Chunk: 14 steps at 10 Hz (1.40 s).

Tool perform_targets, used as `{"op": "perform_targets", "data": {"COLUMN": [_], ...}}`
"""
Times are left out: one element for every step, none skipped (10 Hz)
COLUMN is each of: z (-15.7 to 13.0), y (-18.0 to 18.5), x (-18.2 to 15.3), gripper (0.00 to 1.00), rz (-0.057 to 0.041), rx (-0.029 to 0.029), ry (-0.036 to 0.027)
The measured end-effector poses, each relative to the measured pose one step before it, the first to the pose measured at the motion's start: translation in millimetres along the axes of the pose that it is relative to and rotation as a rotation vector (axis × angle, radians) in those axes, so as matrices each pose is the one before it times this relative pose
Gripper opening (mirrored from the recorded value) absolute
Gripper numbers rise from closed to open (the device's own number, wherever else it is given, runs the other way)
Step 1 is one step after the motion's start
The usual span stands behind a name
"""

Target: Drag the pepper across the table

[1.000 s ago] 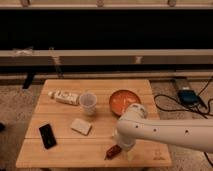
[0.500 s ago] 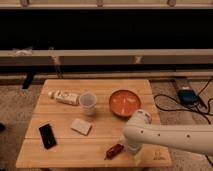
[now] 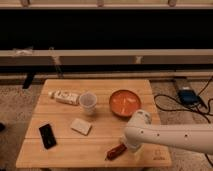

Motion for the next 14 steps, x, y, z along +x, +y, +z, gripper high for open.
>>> {"op": "perform_targets", "data": {"z": [-0.87, -0.55, 0.58, 1.15, 2.49, 1.50, 1.97, 0.97, -0.79, -1.65, -3.99, -3.08, -2.07, -2.01], "y": [2.40, 3.16, 3.27, 2.87, 4.37, 0.22, -0.36, 1.20, -1.85, -0.28, -1.86, -1.71, -0.56, -0.11], "x": [1.09, 1.56, 1.83, 2.14, 3.06, -0.42, -0.36, 1.60, -0.68, -0.33, -2.72, -3.02, -2.05, -3.06], "gripper": [0.80, 0.80, 0.80, 0.80, 0.73, 0.65, 0.54, 0.42, 0.33, 0.24, 0.12, 0.04, 0.00, 0.00], "rz": [-0.00077, 0.00037, -0.00037, -0.00405, -0.00413, 0.00869, 0.01041, 0.00445, 0.01111, 0.00888, 0.01435, 0.00789, 0.00003, -0.00178], "rx": [-0.00907, -0.00855, -0.00502, -0.00181, 0.00227, 0.00305, 0.00788, 0.00762, 0.00641, 0.00053, 0.00122, 0.00478, 0.01149, 0.01794], "ry": [-0.00012, 0.00282, 0.00409, 0.00348, 0.00683, 0.00612, 0.00890, 0.00777, 0.00391, 0.00304, -0.00042, -0.00577, -0.01194, -0.01852]}}
